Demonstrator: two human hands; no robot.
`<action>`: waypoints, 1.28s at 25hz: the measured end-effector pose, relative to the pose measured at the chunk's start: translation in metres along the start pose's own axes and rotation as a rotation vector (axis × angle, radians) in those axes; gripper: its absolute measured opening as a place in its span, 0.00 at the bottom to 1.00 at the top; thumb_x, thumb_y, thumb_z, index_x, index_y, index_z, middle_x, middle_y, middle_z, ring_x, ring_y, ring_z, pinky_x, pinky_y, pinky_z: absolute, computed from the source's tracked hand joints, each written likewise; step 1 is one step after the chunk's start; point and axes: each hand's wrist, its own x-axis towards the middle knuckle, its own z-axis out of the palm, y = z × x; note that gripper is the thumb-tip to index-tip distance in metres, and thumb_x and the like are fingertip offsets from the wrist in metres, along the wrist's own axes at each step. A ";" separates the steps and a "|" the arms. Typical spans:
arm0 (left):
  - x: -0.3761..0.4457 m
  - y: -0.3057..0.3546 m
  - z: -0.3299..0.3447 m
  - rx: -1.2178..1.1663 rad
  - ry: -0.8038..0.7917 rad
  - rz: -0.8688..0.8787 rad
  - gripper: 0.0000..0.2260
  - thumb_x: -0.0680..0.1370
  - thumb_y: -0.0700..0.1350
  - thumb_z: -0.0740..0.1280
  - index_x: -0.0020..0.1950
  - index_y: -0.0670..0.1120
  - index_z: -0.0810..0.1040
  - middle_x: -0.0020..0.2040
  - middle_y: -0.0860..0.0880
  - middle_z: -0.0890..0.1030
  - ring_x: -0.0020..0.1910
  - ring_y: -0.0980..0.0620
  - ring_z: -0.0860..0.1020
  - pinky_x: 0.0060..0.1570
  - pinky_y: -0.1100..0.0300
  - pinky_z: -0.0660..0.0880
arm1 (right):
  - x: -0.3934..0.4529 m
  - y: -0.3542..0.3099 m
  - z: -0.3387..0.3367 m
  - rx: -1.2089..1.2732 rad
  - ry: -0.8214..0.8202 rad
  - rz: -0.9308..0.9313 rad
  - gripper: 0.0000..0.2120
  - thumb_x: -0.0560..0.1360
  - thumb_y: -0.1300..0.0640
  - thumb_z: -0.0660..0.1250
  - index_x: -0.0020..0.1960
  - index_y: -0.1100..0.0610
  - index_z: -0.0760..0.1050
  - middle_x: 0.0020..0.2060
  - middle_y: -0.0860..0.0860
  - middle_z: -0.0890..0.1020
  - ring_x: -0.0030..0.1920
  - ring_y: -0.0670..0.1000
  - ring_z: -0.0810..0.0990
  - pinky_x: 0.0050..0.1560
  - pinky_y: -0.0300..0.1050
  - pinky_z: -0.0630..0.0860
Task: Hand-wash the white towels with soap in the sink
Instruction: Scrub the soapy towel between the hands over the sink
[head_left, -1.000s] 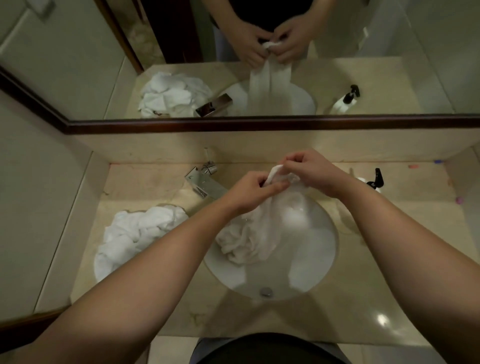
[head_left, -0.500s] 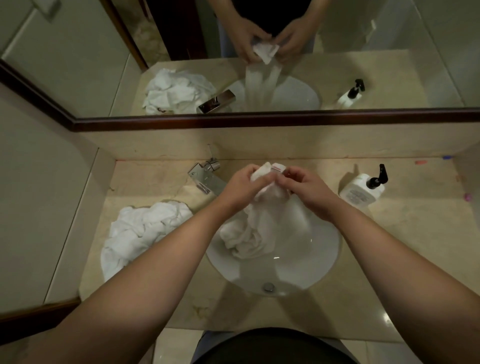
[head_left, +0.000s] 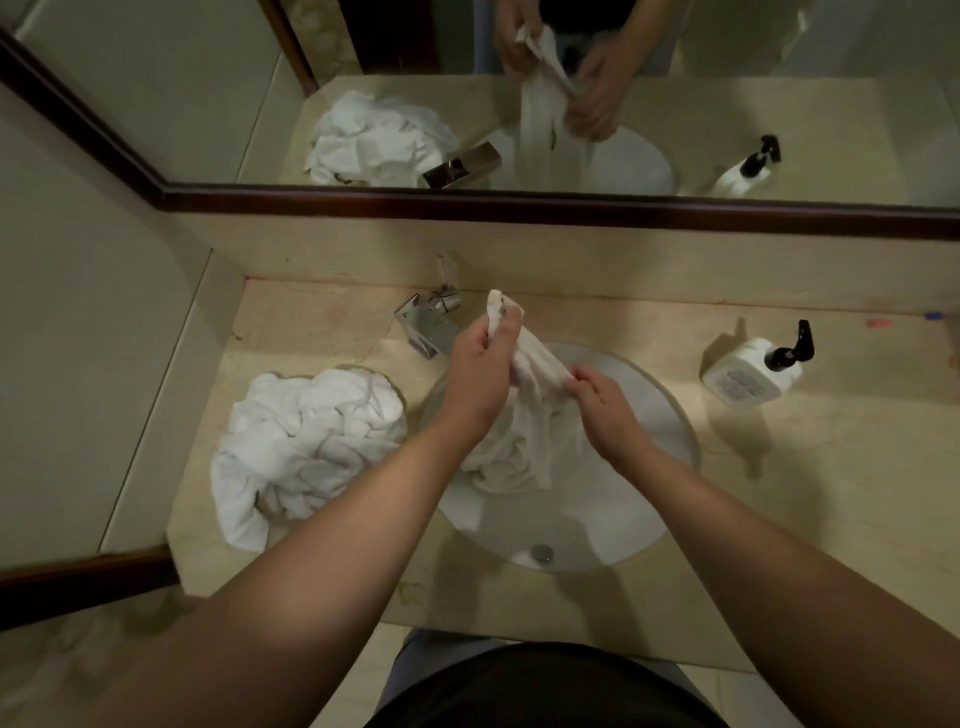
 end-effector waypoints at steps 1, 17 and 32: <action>0.000 -0.001 -0.004 0.013 0.002 -0.001 0.15 0.83 0.50 0.63 0.40 0.44 0.71 0.30 0.51 0.68 0.30 0.56 0.67 0.31 0.64 0.65 | -0.001 0.001 0.000 0.032 0.020 0.034 0.14 0.80 0.54 0.58 0.36 0.53 0.67 0.33 0.48 0.70 0.34 0.46 0.67 0.38 0.45 0.64; -0.004 0.087 -0.001 -0.234 -0.312 -0.018 0.19 0.80 0.51 0.68 0.59 0.36 0.79 0.54 0.35 0.83 0.53 0.37 0.83 0.56 0.44 0.79 | -0.005 -0.147 -0.079 0.135 0.029 -0.358 0.08 0.79 0.56 0.67 0.45 0.59 0.81 0.33 0.45 0.81 0.34 0.42 0.77 0.37 0.35 0.74; -0.012 0.066 0.008 -0.020 -0.005 0.064 0.21 0.80 0.53 0.68 0.40 0.36 0.74 0.33 0.42 0.74 0.34 0.52 0.75 0.39 0.57 0.74 | -0.007 -0.016 -0.080 -0.071 -0.049 0.008 0.17 0.79 0.43 0.64 0.54 0.57 0.75 0.44 0.49 0.79 0.43 0.47 0.77 0.37 0.33 0.72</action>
